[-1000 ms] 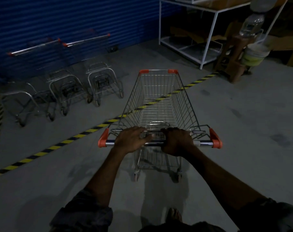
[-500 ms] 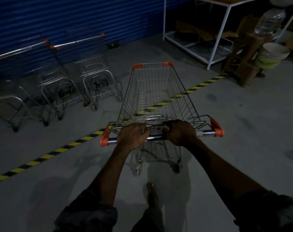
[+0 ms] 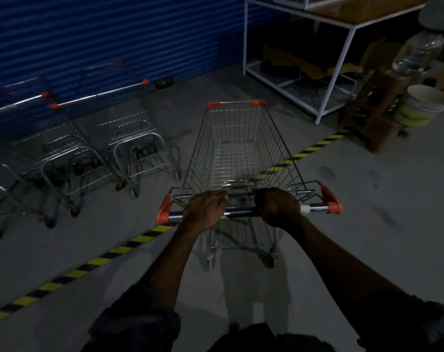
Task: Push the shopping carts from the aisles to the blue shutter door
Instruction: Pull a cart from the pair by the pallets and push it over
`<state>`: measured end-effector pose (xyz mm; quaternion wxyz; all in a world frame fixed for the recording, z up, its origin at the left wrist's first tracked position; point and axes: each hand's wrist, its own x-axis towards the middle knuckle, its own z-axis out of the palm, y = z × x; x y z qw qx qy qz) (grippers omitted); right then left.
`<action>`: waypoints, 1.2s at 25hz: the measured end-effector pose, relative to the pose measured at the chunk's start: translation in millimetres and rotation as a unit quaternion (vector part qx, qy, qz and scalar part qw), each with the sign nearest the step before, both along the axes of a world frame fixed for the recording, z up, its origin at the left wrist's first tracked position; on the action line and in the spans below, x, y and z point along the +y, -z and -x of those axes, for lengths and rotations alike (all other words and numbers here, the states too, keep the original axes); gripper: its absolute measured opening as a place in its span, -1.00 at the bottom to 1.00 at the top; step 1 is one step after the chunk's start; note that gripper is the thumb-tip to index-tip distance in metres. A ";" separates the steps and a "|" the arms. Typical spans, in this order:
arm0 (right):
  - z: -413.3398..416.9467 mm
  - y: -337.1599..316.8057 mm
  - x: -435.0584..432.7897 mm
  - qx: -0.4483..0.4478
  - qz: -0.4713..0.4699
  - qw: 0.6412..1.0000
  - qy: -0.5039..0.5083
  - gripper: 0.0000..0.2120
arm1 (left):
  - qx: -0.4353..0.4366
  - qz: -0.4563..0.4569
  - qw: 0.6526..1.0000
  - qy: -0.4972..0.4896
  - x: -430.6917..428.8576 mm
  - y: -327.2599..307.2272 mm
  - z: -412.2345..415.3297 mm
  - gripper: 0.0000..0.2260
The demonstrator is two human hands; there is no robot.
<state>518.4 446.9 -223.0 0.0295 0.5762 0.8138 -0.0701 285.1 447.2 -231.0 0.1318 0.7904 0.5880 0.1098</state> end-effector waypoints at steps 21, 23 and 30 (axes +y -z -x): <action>-45.6 14.3 398.0 0.102 -0.226 0.967 -0.063 -0.78 | 0.054 -0.230 0.968 -0.081 375.1 28.3 -55.9 -0.61; -47.3 22.0 429.8 0.129 -0.256 0.956 -0.068 -0.75 | 0.042 -0.250 0.964 -0.081 400.4 30.8 -58.4 -0.63; -30.5 32.1 535.0 0.134 -0.338 0.929 -0.072 -0.66 | 0.058 -0.279 0.948 -0.138 493.1 27.3 -50.6 -0.66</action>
